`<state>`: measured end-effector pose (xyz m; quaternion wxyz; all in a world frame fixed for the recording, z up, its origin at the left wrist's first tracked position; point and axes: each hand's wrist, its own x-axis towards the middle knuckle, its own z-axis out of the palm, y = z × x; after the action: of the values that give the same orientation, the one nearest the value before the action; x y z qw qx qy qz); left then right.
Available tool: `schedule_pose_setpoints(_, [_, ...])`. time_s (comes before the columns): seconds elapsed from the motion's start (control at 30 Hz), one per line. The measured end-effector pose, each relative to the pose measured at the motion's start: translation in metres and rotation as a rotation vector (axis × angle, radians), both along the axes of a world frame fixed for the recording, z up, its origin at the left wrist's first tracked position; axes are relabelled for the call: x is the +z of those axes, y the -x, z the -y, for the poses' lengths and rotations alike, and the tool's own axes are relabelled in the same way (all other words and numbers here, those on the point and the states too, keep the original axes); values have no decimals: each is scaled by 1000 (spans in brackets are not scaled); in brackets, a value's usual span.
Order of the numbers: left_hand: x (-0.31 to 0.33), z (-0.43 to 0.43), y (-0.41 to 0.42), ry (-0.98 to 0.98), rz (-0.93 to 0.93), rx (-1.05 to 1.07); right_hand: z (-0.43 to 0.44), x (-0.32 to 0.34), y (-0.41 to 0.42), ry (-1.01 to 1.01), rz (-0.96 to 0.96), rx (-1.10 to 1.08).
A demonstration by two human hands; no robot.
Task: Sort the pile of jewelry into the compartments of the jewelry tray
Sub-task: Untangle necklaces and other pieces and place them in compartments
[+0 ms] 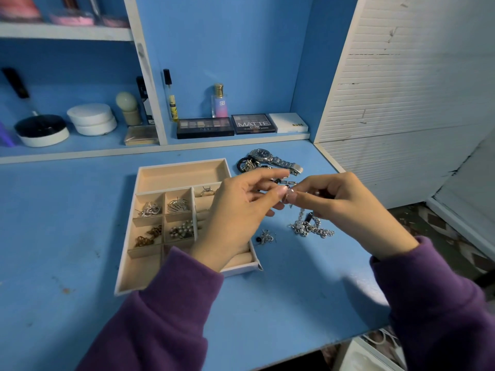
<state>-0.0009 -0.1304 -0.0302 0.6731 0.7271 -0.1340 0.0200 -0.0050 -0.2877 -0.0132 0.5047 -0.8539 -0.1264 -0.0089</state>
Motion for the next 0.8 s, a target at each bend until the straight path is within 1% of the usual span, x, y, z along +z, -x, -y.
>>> schedule_pose_setpoints(0.07, [-1, 1, 0, 19, 17, 44, -2, 0, 1, -17, -15, 0])
schedule_pose_setpoints(0.2, [-3, -2, 2, -134, 90, 54, 0, -2, 0, -39, -33, -33])
schedule_pose_setpoints(0.3, [-1, -5, 3, -185, 102, 46, 1, -4, 0, -34, -25, -35])
schedule_pose_setpoints(0.43, [0, -3, 2, -244, 162, 102, 0, -4, 1, 1, 4, -14])
schedule_pose_setpoints(0.5, [-1, -4, -1, -224, 150, 118, 1, -3, 1, 14, 7, -15])
schedule_pose_setpoints(0.7, [-1, -5, -3, -80, 70, 94, 6, 1, 2, 76, -4, 7])
schedule_pose_setpoints(0.8, [0, -4, -3, -38, 24, 89, 6, 1, 2, 58, 16, -20])
